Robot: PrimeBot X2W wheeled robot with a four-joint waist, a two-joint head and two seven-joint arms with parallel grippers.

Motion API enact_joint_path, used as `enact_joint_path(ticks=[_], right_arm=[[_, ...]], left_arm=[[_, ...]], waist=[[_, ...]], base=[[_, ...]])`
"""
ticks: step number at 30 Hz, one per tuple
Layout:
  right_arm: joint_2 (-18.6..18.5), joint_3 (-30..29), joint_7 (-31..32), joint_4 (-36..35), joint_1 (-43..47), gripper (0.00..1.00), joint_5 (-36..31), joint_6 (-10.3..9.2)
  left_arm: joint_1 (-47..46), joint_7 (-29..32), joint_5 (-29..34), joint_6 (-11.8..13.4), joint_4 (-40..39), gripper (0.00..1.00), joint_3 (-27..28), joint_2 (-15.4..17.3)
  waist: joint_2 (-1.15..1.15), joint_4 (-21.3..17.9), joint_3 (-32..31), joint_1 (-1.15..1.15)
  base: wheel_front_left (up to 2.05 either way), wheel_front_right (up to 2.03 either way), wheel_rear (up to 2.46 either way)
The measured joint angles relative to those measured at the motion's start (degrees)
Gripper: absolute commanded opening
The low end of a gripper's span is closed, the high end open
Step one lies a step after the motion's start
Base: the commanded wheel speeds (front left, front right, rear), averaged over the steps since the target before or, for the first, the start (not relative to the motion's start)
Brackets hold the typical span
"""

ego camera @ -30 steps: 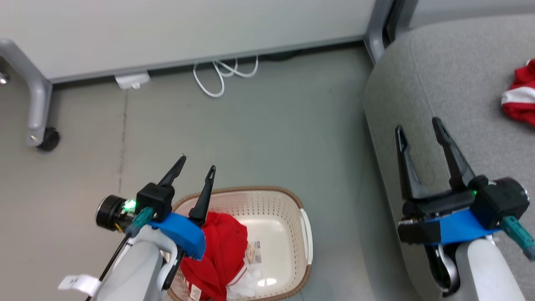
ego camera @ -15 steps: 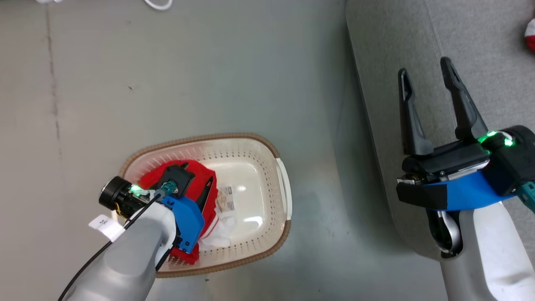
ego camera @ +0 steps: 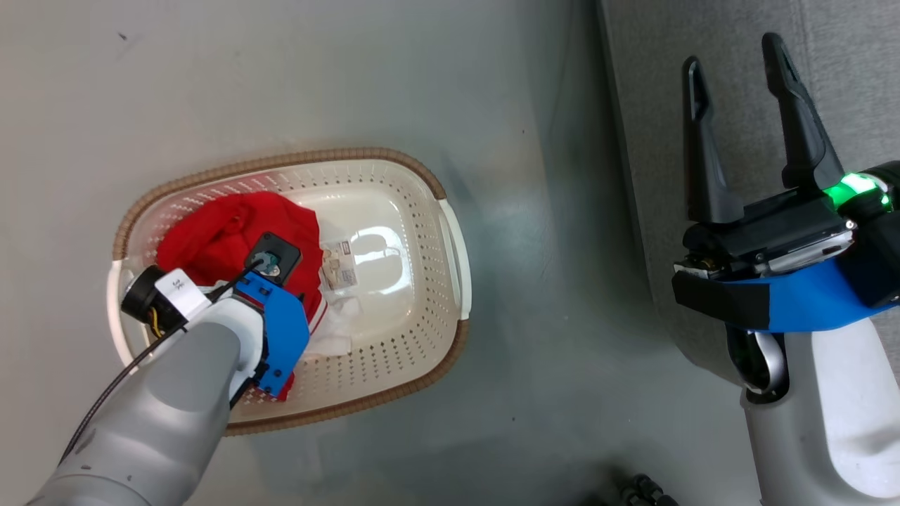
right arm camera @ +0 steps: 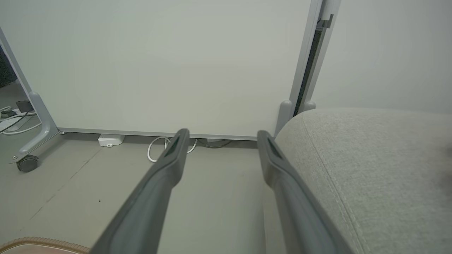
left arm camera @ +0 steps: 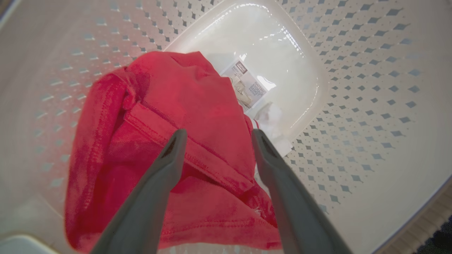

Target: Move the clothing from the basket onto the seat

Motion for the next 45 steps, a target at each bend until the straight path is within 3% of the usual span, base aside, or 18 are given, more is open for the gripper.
enact_joint_path(ticks=[15, 44, 45], right_arm=[[0.1, -0.8, 0.0, -2.4, -1.2, 1.00, -0.1, 0.00], [0.2, -0.5, 0.0, -5.3, -2.4, 1.00, 2.1, 0.00], [0.2, -0.5, 0.0, -5.4, -2.4, 1.00, 2.1, 0.00]], left_arm=[[-5.7, 9.4, -0.2, 1.1, 7.3, 1.00, -2.8, -0.6], [-10.8, 7.3, -0.9, 2.9, 8.2, 1.00, -3.8, -1.2], [-10.9, 7.3, -0.8, 2.9, 8.2, 0.83, -3.9, -1.2]], waist=[[0.00, -0.8, 7.9, 0.00], [0.00, -3.4, 15.6, -0.01], [0.00, -3.4, 15.7, -0.01]], base=[[0.00, 0.00, 0.00], [0.00, 0.00, 0.00], [0.00, 0.00, 0.00]])
